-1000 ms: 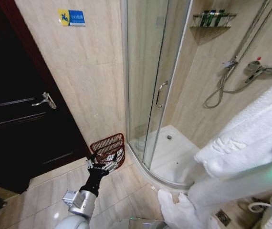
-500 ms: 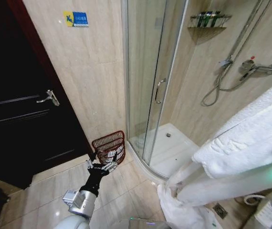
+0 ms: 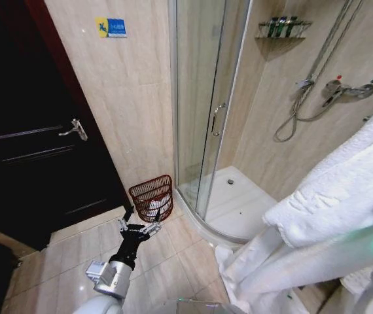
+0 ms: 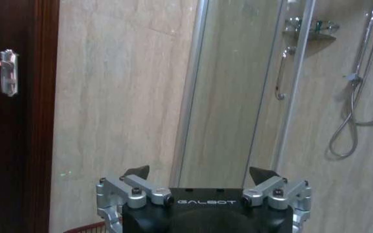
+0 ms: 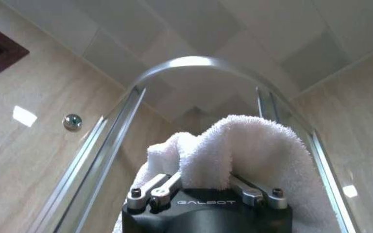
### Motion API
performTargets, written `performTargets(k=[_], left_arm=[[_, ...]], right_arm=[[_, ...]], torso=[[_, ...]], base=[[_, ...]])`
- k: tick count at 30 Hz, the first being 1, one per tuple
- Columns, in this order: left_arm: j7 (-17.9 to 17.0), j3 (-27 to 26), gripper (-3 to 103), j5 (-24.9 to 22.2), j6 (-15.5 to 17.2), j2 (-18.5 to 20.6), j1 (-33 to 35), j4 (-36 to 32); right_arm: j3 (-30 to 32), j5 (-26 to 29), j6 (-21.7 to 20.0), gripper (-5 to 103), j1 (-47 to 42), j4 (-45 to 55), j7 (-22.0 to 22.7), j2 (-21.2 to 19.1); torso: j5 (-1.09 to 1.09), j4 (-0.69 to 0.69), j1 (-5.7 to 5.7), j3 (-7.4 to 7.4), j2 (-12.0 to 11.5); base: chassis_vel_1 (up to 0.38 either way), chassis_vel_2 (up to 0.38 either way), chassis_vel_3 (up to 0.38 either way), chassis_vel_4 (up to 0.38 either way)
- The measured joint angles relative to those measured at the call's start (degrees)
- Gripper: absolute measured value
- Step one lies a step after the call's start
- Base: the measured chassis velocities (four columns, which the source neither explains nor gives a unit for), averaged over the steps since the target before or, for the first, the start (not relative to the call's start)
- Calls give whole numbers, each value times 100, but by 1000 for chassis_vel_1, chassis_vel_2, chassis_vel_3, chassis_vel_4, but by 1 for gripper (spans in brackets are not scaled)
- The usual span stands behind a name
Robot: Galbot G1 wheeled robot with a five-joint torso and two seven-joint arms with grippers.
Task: Discard the used towel into the hamper.
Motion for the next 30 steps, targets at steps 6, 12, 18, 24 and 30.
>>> performTargets(k=[6, 12, 18, 24, 30], left_arm=[[0, 0, 100, 0, 0, 0, 0, 0], [0, 0, 100, 0, 0, 0, 0, 0], [0, 0, 100, -1, 0, 0, 0, 0], [0, 0, 100, 0, 0, 0, 0, 0], [0, 0, 100, 0, 0, 0, 0, 0]], right_arm=[[-51, -2, 40, 11, 15, 0, 1, -16], [-98, 10, 81, 11, 23, 0, 6, -7], [-99, 40, 138, 11, 18, 0, 7, 4], [-91, 68, 190, 11, 30, 0, 3, 2], [-82, 64, 199, 11, 40, 1, -19, 4]], torso=[[2, -2, -2, 0, 1], [2, -1, 0, 0, 1], [1, -1, 3, 1, -1], [2, -1, 1, 1, -1], [1, -1, 0, 0, 0]], base=[[100, -110, -111, 111], [24, -53, -23, 40], [0, 0, 0, 0], [18, 8, 11, 14], [67, 62, 51, 57]])
